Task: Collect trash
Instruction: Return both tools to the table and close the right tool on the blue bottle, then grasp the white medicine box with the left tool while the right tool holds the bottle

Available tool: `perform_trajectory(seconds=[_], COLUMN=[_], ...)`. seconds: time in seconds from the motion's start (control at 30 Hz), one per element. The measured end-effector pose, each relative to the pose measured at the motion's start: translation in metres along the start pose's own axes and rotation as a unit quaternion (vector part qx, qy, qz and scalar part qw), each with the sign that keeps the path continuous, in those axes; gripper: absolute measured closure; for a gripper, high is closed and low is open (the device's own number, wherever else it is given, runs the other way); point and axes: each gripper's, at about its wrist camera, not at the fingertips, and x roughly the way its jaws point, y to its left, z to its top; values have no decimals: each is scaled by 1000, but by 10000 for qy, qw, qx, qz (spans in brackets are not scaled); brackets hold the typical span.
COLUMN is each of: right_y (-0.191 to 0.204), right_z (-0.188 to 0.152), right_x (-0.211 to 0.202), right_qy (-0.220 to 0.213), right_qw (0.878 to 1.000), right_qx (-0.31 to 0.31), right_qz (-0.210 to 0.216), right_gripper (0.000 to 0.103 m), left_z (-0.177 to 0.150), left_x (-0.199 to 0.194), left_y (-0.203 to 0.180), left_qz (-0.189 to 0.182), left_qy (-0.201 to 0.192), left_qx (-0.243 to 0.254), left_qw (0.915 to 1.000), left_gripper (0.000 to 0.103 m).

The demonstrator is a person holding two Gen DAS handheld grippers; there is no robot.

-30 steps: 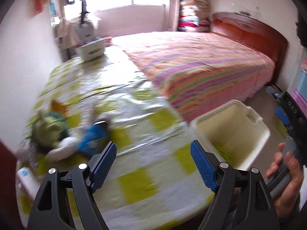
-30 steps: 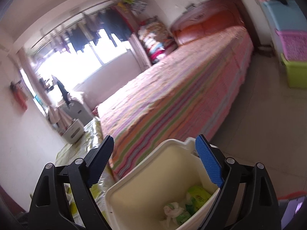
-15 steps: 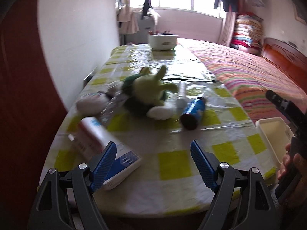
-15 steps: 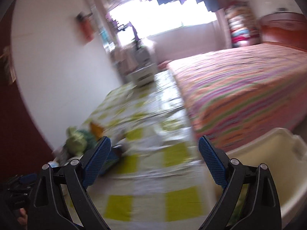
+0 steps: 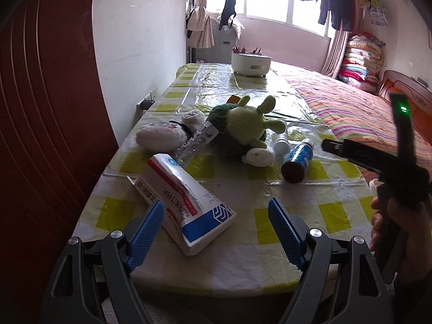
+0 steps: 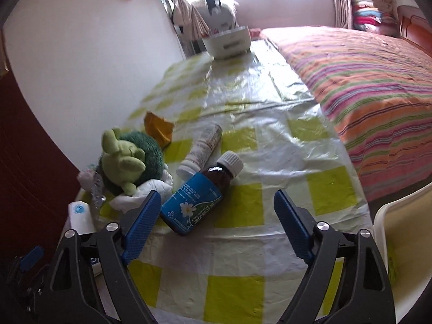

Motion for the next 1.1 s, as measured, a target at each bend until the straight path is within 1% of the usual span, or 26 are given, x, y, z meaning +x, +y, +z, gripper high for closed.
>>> perform_trajectory(seconds=[0.07,0.23,0.3,0.4,0.47,0.5,0.53,0.57,0.6,0.63,0.67,0.73,0.83,0.93,1.0,1.1], right_y=[5,13,15,16,22,26,30,33,35,39,40,37,25,6,-4,-14], right_z=[3,10,11,12,13,13,12,11,9,9,8,8,7,6,5,2], right_x=[10,40,54,70,75,78,81,85,86,87,88,87,79,62,49,31], right_qy=[179,552,733,918,967,1004,1059,1104,1089,1028,1006,960,892,788,630,385], right_qw=[9997,9977,9962,9945,9941,9939,9935,9932,9933,9936,9938,9945,9958,9958,9946,9945], right_qx=[34,213,260,353,296,221,125,72,22,-119,-213,-260,-203,137,319,407], right_qz=[-148,-330,-398,-356,-382,-405,-397,-351,-373,-448,-433,-335,-73,445,755,883], right_gripper=[20,20,25,26,33,35,40,47,50,55,56,57,58,60,61,61], left_z=[0,-4,-5,-7,-9,-10,-11,-12,-12,-13,-14,-14,-14,-12,-10,-6], left_x=[-1,-4,-5,-7,-7,-8,-8,-10,-10,-9,-9,-7,-4,-1,4,14], left_y=[2,18,26,38,47,50,55,58,60,63,65,69,71,72,70,64], left_qz=[-18,-56,-34,-24,5,21,53,72,89,103,113,137,176,239,263,213], left_qy=[-8,-22,-34,-32,-26,-31,-32,-30,-23,-4,19,60,101,141,219,405], left_qx=[-27,-216,-307,-453,-558,-597,-647,-671,-697,-731,-745,-776,-793,-819,-854,-929], left_qw=[10000,9997,9995,9990,9984,9982,9979,9977,9975,9973,9972,9969,9966,9963,9958,9946], left_gripper=[26,26,26,26,26,26,26,26,26,26,26,26,26,26,26,26])
